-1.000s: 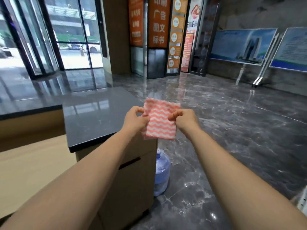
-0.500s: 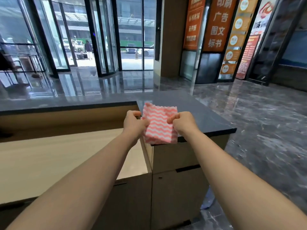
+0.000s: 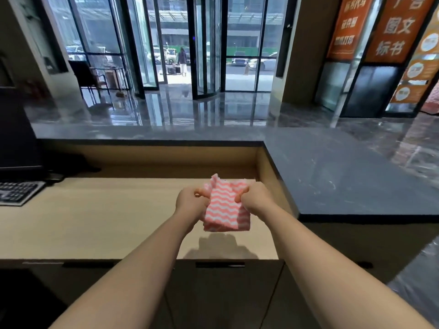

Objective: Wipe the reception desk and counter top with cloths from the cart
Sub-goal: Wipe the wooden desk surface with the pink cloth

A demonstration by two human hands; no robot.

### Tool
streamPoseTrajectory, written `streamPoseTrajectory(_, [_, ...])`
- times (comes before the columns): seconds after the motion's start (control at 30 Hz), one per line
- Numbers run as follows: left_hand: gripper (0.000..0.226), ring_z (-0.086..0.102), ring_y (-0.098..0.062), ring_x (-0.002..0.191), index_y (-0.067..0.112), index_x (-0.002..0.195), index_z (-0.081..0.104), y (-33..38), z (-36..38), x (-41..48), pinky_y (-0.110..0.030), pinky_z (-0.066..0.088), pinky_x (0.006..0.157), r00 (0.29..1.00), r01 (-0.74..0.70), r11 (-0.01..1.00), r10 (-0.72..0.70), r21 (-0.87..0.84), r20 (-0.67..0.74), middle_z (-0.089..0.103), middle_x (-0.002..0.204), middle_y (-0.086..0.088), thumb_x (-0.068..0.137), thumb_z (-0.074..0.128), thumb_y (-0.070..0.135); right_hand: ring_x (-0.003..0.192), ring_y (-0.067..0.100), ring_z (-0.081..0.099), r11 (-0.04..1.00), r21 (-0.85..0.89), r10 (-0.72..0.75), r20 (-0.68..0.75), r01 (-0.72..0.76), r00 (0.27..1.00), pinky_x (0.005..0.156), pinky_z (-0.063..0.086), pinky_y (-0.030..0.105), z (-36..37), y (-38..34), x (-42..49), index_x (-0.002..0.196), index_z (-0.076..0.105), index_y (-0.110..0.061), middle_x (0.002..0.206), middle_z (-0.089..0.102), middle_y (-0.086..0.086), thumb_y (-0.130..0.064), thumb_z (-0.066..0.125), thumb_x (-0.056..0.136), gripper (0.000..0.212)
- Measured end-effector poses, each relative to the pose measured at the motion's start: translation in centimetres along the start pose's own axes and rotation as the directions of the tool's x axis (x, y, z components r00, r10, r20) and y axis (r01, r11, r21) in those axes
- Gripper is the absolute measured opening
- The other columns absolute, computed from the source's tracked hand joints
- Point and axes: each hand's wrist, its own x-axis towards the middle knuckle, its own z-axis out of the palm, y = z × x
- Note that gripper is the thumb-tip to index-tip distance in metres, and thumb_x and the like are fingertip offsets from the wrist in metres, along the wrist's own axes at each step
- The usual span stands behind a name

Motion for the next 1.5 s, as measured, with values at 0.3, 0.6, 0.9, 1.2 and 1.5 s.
streamPoseTrajectory(0.3, [0.044, 0.063, -0.021, 0.069, 0.004, 0.07, 0.071, -3.4, 1.0, 6.8, -0.02, 0.047, 0.046, 0.987, 0.157, 0.987, -0.155, -0.038, 0.04, 0.07, 0.088, -0.011, 0.085, 0.036, -0.016, 0.083, 0.028, 0.066, 0.994, -0.105, 0.009, 0.064, -0.002, 0.998, 0.079, 0.059, 0.041, 5.8, 0.7, 6.7, 0.086, 0.074, -0.012, 0.087, 0.07, 0.009, -0.01, 0.05, 0.085, 0.024])
streamPoseTrajectory(0.6, [0.037, 0.059, -0.007, 0.039, -0.002, 0.078, 0.067, -4.2, 4.0, 15.2, -0.016, 0.043, 0.035, 0.961, 0.272, 0.961, -0.268, -0.057, 0.07, 0.065, 0.078, -0.012, 0.086, 0.037, -0.021, 0.087, 0.025, 0.067, 0.993, -0.081, 0.1, 0.163, -0.088, 0.982, 0.081, 0.058, 0.042, 9.6, 2.4, 15.6, 0.09, 0.075, -0.014, 0.092, 0.071, 0.006, -0.008, 0.049, 0.086, 0.027])
streamPoseTrajectory(0.9, [0.043, 0.064, -0.015, 0.058, 0.007, 0.065, 0.068, -6.8, 2.9, 24.4, -0.017, 0.046, 0.042, 0.965, 0.262, 0.963, -0.263, -0.06, -0.014, 0.068, 0.086, -0.017, 0.084, 0.039, -0.018, 0.101, 0.026, 0.065, 0.994, -0.068, 0.091, 0.181, -0.08, 0.979, 0.09, 0.054, 0.039, 14.8, 0.1, 22.2, 0.113, 0.07, -0.019, 0.111, 0.07, 0.004, -0.011, 0.048, 0.087, 0.035])
streamPoseTrajectory(1.2, [0.051, 0.044, -0.021, 0.13, 0.015, 0.138, 0.049, -12.0, 0.2, 34.4, -0.019, 0.039, 0.098, 0.965, -0.158, 0.889, 0.047, 0.429, 0.258, 0.043, 0.145, -0.005, 0.089, 0.058, 0.004, 0.136, 0.027, 0.033, 0.941, -0.336, 0.027, 0.185, 0.038, 0.982, 0.109, 0.036, 0.038, 20.0, -1.9, 27.5, 0.145, 0.04, -0.029, 0.154, 0.03, 0.003, -0.034, 0.039, 0.098, 0.047])
streamPoseTrajectory(1.5, [0.057, -0.004, -0.018, 0.149, 0.021, 0.154, 0.006, -15.3, -3.3, 39.4, -0.038, 0.0, 0.119, 0.963, -0.269, 0.453, 0.097, 0.85, 0.253, 0.006, 0.162, -0.001, 0.103, 0.03, 0.03, 0.15, 0.026, 0.001, 0.702, -0.644, -0.249, 0.177, 0.304, 0.952, 0.12, -0.005, 0.044, 22.7, -4.1, 27.8, 0.152, 0.026, -0.026, 0.163, 0.013, 0.005, -0.047, 0.019, 0.103, 0.053])
